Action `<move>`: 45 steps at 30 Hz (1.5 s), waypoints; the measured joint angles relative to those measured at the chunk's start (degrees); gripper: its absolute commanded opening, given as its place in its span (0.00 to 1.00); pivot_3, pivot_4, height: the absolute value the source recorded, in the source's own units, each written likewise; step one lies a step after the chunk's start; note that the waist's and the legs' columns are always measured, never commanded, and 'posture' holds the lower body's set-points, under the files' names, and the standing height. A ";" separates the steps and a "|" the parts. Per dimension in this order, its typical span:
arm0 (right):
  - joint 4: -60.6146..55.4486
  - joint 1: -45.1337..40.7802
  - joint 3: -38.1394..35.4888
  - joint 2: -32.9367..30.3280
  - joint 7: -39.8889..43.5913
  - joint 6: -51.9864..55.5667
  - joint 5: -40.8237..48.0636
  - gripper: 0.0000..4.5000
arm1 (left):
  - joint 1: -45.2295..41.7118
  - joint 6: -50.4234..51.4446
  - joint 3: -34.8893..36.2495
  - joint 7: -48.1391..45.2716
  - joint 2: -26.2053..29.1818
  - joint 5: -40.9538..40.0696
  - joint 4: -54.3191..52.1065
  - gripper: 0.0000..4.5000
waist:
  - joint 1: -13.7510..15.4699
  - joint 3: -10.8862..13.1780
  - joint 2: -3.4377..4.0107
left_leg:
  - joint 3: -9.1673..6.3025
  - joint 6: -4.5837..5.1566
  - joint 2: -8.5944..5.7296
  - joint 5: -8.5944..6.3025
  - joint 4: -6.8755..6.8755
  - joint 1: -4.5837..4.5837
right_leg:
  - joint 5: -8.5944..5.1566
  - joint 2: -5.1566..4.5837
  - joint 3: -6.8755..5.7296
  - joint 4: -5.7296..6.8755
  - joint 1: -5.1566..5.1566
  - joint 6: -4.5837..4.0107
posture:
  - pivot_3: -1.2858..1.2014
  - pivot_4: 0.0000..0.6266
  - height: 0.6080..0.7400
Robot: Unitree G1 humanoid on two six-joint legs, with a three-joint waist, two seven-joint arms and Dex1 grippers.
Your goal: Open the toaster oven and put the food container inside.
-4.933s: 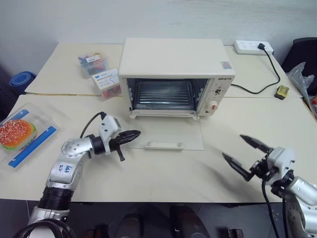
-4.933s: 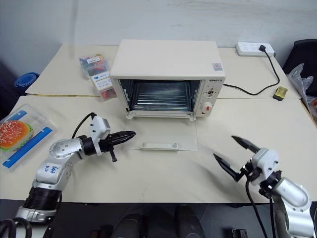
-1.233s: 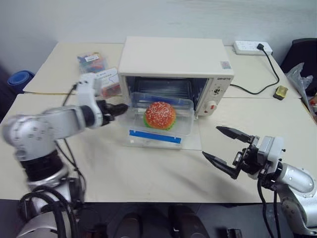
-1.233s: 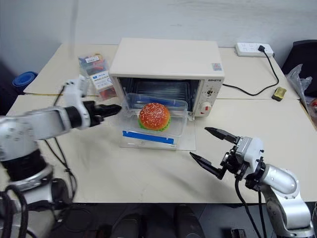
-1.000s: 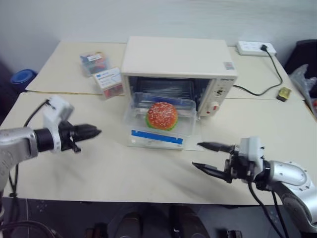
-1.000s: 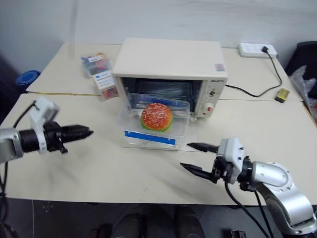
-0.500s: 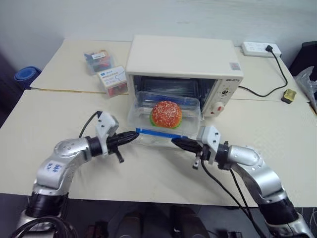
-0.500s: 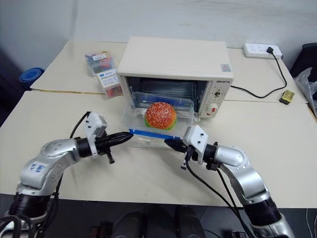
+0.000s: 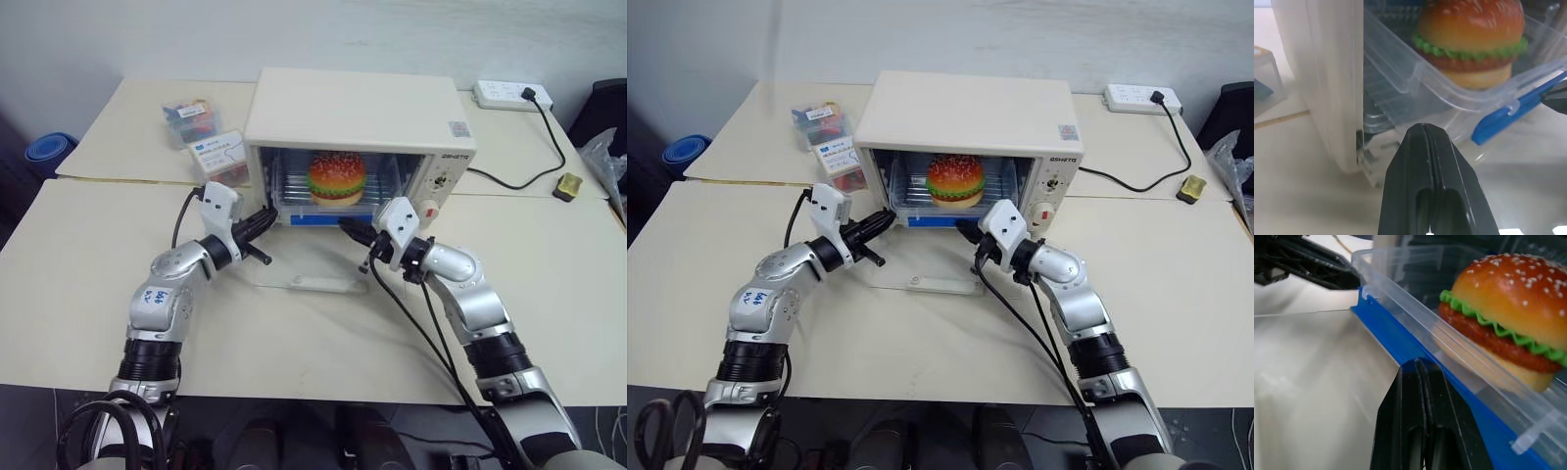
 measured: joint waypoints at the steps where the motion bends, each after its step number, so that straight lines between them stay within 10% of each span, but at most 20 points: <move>1: -0.08 -0.02 -0.03 0.33 -0.02 -0.03 0.00 0.01 | 0.00 0.01 -0.01 -0.11 0.03 0.00 -0.02 0.00 | -0.10 0.00 0.00 | -0.01 0.00 0.01 0.00 0.00 -0.03 | 0.00 0.01 -0.01 0.00 -0.01 0.00 | 0.52 0.24 1.00; 26: -3.92 0.80 -2.44 0.17 1.93 1.12 3.84 0.01 | 19.78 -0.07 16.14 -18.24 15.39 -11.13 -12.30 0.00 | -0.74 0.00 0.02 | -0.12 -0.05 0.05 0.02 -0.09 -0.50 | 0.00 -0.05 -0.07 -0.06 -0.40 0.00 | 0.52 0.24 1.00; 35: -2.15 13.92 -13.70 -19.59 19.81 -2.96 10.12 0.00 | 27.75 -0.57 22.94 -35.66 26.46 -18.59 -16.00 0.55 | -0.95 0.02 0.04 | 0.04 0.46 0.00 -0.21 -0.08 -0.48 | 0.01 -0.11 0.05 -0.34 -0.42 -0.01 | 0.52 0.24 1.00; 41: 11.04 14.07 -10.82 -20.16 26.57 -10.24 5.74 0.00 | 27.88 -2.25 18.82 -38.22 25.95 -19.21 -20.55 0.96 | -1.41 0.02 0.06 | 0.15 0.42 0.04 -0.16 -0.08 -0.30 | 0.01 0.00 0.16 0.02 -0.46 -0.04 | 0.52 0.24 1.00; 45: 12.95 12.51 -8.76 -15.95 28.38 -12.55 5.54 0.00 | 26.22 -2.11 17.93 -37.01 24.82 -19.76 -20.57 0.99 | -1.58 0.03 0.07 | 0.15 0.39 0.06 -0.14 -0.04 -0.32 | 0.01 0.02 0.16 0.07 -0.49 -0.04 | 0.52 0.24 1.00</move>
